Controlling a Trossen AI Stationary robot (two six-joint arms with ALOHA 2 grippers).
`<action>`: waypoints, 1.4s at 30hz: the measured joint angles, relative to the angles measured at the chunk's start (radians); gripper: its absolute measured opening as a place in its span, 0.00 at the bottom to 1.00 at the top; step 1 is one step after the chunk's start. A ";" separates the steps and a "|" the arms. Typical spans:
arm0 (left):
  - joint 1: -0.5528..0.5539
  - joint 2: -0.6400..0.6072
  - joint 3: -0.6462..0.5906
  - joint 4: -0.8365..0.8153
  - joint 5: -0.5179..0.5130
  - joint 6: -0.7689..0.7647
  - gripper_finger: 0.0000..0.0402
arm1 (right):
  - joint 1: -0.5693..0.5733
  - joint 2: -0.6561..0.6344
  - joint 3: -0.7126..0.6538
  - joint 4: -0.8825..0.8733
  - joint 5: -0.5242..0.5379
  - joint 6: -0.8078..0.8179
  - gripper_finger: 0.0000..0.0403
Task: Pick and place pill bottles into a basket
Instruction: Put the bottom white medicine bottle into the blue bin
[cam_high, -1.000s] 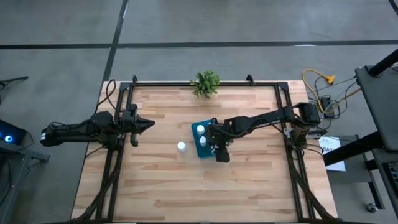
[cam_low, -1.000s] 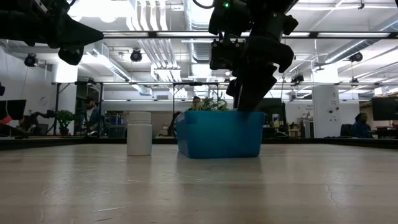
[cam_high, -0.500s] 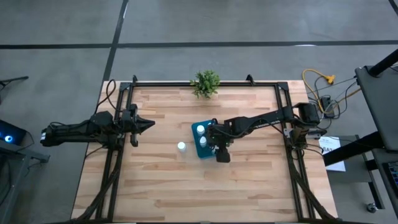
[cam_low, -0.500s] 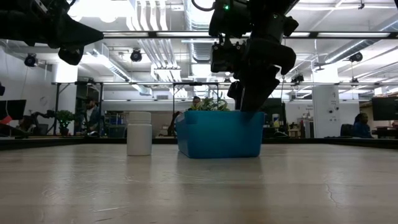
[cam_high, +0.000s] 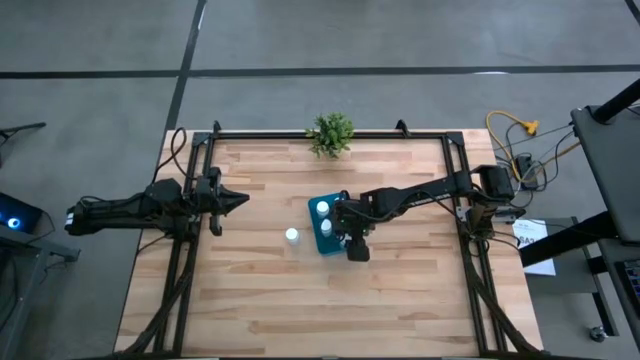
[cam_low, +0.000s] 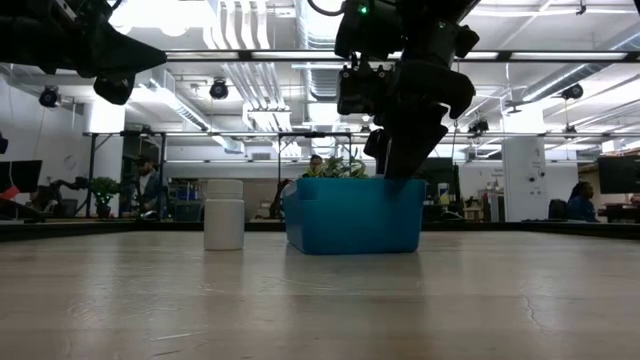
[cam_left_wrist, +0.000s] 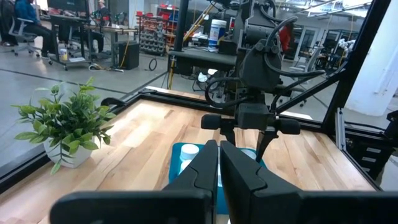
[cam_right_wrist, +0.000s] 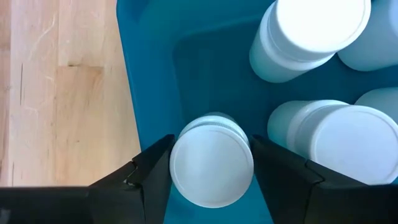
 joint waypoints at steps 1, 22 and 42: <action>0.000 0.000 0.000 0.000 0.000 0.000 0.00 | 0.000 0.000 0.000 0.000 0.000 0.001 0.49; 0.000 0.000 0.000 0.000 0.000 0.000 0.00 | 0.000 0.000 0.002 0.001 -0.015 0.040 0.58; 0.000 0.000 0.000 0.000 -0.016 0.000 0.00 | 0.000 -0.006 0.023 -0.017 -0.048 0.036 0.61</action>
